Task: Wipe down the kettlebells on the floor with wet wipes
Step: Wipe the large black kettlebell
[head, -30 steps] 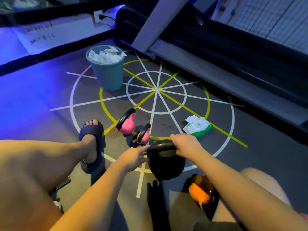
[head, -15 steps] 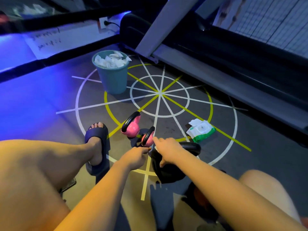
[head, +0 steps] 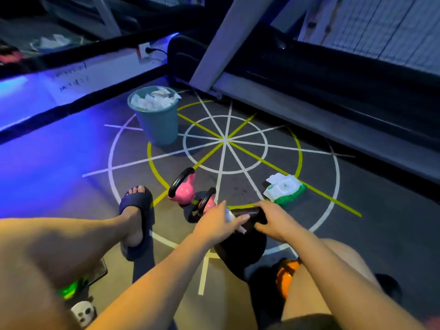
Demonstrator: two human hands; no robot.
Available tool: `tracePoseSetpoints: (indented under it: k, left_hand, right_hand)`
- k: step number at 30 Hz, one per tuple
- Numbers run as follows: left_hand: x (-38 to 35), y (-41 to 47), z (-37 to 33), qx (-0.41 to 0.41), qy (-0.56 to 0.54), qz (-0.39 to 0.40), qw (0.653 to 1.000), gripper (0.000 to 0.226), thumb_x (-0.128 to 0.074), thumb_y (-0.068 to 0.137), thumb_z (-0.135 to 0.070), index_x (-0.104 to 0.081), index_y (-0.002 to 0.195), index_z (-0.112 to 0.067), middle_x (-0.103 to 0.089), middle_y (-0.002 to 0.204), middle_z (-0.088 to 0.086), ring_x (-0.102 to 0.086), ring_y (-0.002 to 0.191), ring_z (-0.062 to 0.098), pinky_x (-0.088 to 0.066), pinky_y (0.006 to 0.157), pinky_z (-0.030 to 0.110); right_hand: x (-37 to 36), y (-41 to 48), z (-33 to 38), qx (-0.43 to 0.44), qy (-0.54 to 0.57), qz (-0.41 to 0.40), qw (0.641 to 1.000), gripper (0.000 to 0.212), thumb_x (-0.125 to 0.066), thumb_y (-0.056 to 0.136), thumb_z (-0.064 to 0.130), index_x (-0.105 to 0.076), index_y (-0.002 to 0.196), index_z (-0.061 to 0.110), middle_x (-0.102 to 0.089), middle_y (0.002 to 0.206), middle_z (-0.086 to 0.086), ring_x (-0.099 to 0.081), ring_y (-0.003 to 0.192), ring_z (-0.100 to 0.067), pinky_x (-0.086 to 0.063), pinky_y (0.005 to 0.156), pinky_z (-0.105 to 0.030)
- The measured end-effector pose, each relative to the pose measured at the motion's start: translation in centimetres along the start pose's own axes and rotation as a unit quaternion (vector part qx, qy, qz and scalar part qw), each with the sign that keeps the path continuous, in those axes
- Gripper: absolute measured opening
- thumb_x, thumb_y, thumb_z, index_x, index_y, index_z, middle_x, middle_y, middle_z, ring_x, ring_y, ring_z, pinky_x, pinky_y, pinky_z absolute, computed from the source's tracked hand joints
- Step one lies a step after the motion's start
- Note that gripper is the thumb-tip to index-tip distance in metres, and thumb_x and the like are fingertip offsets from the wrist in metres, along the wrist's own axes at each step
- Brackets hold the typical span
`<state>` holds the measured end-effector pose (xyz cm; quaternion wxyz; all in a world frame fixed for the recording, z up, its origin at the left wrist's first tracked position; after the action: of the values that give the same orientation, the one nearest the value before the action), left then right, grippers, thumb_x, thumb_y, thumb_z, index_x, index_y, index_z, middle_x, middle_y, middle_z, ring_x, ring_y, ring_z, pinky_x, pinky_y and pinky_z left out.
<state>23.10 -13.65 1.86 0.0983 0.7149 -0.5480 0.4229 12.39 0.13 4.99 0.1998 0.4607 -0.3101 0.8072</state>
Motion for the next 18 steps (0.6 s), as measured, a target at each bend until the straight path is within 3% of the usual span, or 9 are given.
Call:
tracePoseSetpoints:
  k: [2, 5, 9, 11, 14, 16, 18]
  left_hand:
    - [-0.6, 1.2, -0.7, -0.004, 0.027, 0.029, 0.999, 0.083, -0.065, 0.070, -0.083, -0.058, 0.119, -0.017, -0.072, 0.103, -0.001, -0.066, 0.104, 0.019, -0.053, 0.091, 0.041]
    - [0.0, 1.8, -2.4, -0.047, 0.111, 0.014, 0.993, 0.060, -0.082, 0.070, -0.061, -0.058, 0.105, -0.018, -0.064, 0.092, -0.001, -0.063, 0.094, 0.025, -0.050, 0.076, 0.037]
    - [-0.5, 1.7, -3.2, -0.064, 0.160, -0.039, 0.984, 0.082, -0.082, 0.074, -0.051, -0.041, 0.141, -0.024, -0.066, 0.113, 0.009, -0.063, 0.108, 0.032, -0.052, 0.086, 0.042]
    - [-0.8, 1.2, -3.5, -0.080, 0.189, -0.095, 0.974, 0.087, -0.079, 0.078, -0.049, -0.033, 0.149, -0.026, -0.070, 0.115, 0.006, -0.064, 0.111, 0.030, -0.051, 0.086, 0.041]
    - [-0.2, 0.7, -2.2, -0.075, 0.127, -0.158, 0.976, 0.069, -0.078, 0.080, -0.038, -0.050, 0.141, -0.025, -0.070, 0.117, 0.001, -0.061, 0.112, 0.027, -0.043, 0.087, 0.032]
    - [0.0, 0.0, 0.0, -0.041, 0.002, -0.214, 0.976, 0.043, -0.081, 0.074, -0.027, -0.067, 0.115, -0.024, -0.072, 0.106, 0.003, -0.065, 0.101, 0.029, -0.043, 0.079, 0.029]
    - [-0.8, -1.0, 2.0, 0.010, -0.126, -0.260, 0.957, 0.023, -0.079, 0.072, -0.020, -0.067, 0.091, -0.022, -0.072, 0.086, 0.004, -0.067, 0.084, 0.033, -0.051, 0.071, 0.039]
  right_hand:
    - [-0.1, 0.5, 0.4, -0.005, -0.031, -0.016, 0.999, 0.049, -0.071, 0.078, 0.030, -0.050, 0.121, 0.019, -0.055, 0.121, -0.004, -0.050, 0.118, -0.025, -0.043, 0.094, -0.034]
    - [-0.6, 1.2, 0.5, -0.028, -0.076, -0.007, 0.997, 0.048, -0.069, 0.079, 0.028, -0.047, 0.120, 0.016, -0.052, 0.123, -0.006, -0.048, 0.118, -0.029, -0.042, 0.094, -0.038]
    - [-0.7, 2.2, 0.4, -0.036, -0.116, 0.014, 0.993, 0.043, -0.065, 0.082, 0.023, -0.049, 0.120, 0.011, -0.055, 0.124, -0.011, -0.050, 0.118, -0.031, -0.043, 0.096, -0.039]
    - [-0.8, 2.4, 0.4, -0.031, -0.117, 0.020, 0.992, 0.042, -0.066, 0.081, 0.023, -0.050, 0.117, 0.011, -0.057, 0.122, -0.012, -0.052, 0.116, -0.032, -0.046, 0.095, -0.040]
    - [-0.8, 2.6, 0.3, -0.033, -0.117, 0.018, 0.992, 0.039, -0.067, 0.080, 0.021, -0.051, 0.115, 0.012, -0.057, 0.120, -0.011, -0.054, 0.114, -0.031, -0.046, 0.094, -0.040]
    - [-0.9, 2.5, 0.3, -0.042, -0.121, 0.019, 0.992, 0.040, -0.067, 0.081, 0.020, -0.051, 0.118, 0.012, -0.055, 0.123, -0.010, -0.052, 0.117, -0.031, -0.045, 0.096, -0.040]
    - [-0.9, 2.5, 0.4, -0.050, -0.120, 0.021, 0.991, 0.043, -0.066, 0.082, 0.019, -0.050, 0.121, 0.012, -0.053, 0.125, -0.010, -0.051, 0.120, -0.031, -0.045, 0.098, -0.041]
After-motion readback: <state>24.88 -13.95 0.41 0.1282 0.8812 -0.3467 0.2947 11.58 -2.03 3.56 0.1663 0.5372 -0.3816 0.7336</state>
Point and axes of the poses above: each hand's wrist, its own y-axis towards the middle knuckle, its own x-axis out of the back of the hand, z = x × y, the point moved 8 cm from there along y, towards the middle knuckle
